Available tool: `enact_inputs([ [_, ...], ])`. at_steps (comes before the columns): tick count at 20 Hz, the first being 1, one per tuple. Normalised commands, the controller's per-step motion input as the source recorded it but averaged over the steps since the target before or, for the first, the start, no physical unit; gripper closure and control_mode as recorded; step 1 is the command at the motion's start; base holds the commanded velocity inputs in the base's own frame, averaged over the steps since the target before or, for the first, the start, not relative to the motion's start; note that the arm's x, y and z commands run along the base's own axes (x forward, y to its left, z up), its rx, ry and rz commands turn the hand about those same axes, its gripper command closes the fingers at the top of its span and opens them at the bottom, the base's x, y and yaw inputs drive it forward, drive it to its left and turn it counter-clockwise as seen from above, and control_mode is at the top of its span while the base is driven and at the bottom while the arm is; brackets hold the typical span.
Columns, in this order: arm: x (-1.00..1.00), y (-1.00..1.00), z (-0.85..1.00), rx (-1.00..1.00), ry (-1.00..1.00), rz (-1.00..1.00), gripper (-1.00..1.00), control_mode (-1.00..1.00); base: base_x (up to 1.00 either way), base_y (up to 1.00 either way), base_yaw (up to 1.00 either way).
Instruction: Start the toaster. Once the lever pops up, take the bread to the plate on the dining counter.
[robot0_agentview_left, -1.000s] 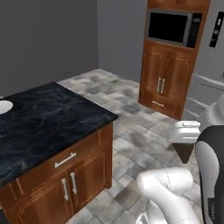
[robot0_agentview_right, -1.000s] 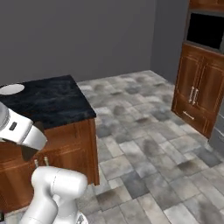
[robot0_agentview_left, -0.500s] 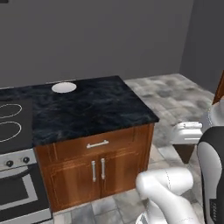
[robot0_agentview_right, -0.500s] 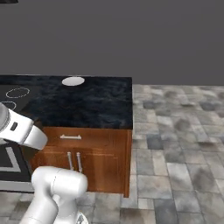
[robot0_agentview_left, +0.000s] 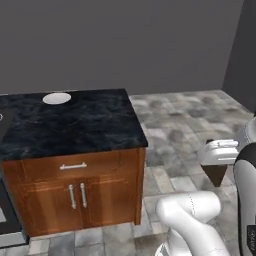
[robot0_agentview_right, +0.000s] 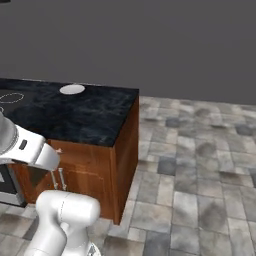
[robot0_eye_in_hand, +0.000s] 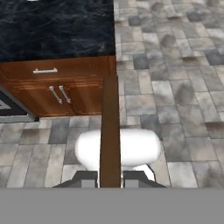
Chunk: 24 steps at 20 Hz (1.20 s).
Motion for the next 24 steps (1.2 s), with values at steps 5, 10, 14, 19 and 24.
enact_inputs([
  [5,0.00,0.00,0.00,0.00,0.00,0.00,1.00,1.00,0.48,-1.00,0.20],
  [10,0.00,0.00,0.00,0.00,0.00,0.00,1.00,1.00,0.87,-1.00,0.14],
  [14,0.00,0.00,0.00,0.00,0.00,0.00,1.00,1.00,0.94,-1.00,0.03],
  [19,0.00,0.00,0.00,0.00,0.00,0.00,1.00,1.00,0.99,-1.00,0.00],
  [24,0.00,0.00,0.00,0.00,0.00,0.00,1.00,1.00,1.00,-0.98,0.00],
])
